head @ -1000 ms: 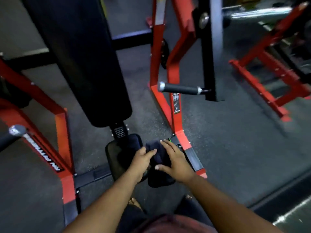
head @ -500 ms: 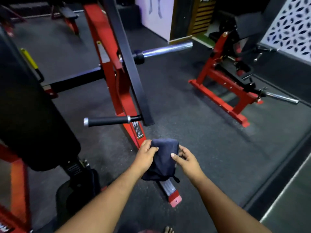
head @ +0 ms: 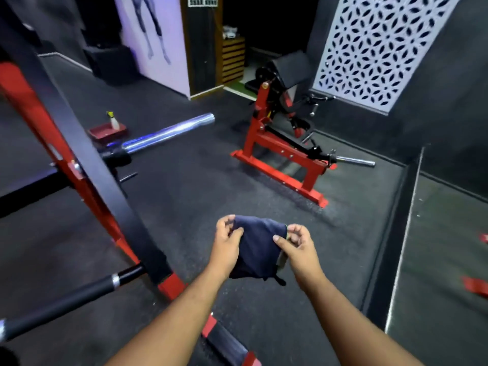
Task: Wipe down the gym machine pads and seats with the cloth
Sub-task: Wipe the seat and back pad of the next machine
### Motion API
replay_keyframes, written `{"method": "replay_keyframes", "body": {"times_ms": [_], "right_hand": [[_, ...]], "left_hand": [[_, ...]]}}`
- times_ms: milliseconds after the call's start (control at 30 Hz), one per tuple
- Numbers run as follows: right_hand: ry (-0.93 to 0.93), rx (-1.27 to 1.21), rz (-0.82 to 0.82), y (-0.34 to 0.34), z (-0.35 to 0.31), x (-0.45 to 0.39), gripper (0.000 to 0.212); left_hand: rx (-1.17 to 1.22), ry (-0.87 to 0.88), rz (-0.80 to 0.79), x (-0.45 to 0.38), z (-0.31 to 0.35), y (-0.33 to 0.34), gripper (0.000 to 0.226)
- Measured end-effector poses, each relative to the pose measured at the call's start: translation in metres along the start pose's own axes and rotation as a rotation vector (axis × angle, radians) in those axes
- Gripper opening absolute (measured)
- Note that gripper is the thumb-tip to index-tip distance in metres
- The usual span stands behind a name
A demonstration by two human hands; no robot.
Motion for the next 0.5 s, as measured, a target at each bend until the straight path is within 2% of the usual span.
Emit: {"method": "replay_keyframes", "body": {"times_ms": [100, 200, 267, 400, 500], "right_hand": [[-0.014, -0.068, 0.052, -0.009, -0.012, -0.041, 0.042], [-0.042, -0.068, 0.019, -0.018, -0.020, -0.084, 0.037], [-0.064, -0.059, -0.001, -0.030, -0.023, -0.116, 0.033], [-0.050, -0.110, 0.014, -0.071, -0.018, -0.190, 0.024], [-0.027, -0.128, 0.016, -0.106, -0.013, -0.251, 0.030]], "left_hand": [[-0.072, 0.004, 0.035, -0.030, 0.009, 0.025, 0.026], [-0.205, -0.022, 0.000, -0.063, 0.012, 0.055, 0.026], [-0.219, -0.055, -0.061, -0.087, 0.016, 0.082, 0.025], [-0.219, -0.047, -0.078, -0.150, 0.039, 0.135, 0.025], [-0.169, -0.115, -0.060, -0.188, 0.056, 0.182, 0.019]]}}
Point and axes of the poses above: each hand's wrist, its own x-axis away from the middle knuckle, its own y-axis out of the palm, z = x × y, the point moved 7 cm from there along -x, towards the middle knuckle, and after that the axes turned 9 degrees about -y, right-handed, at the moved point
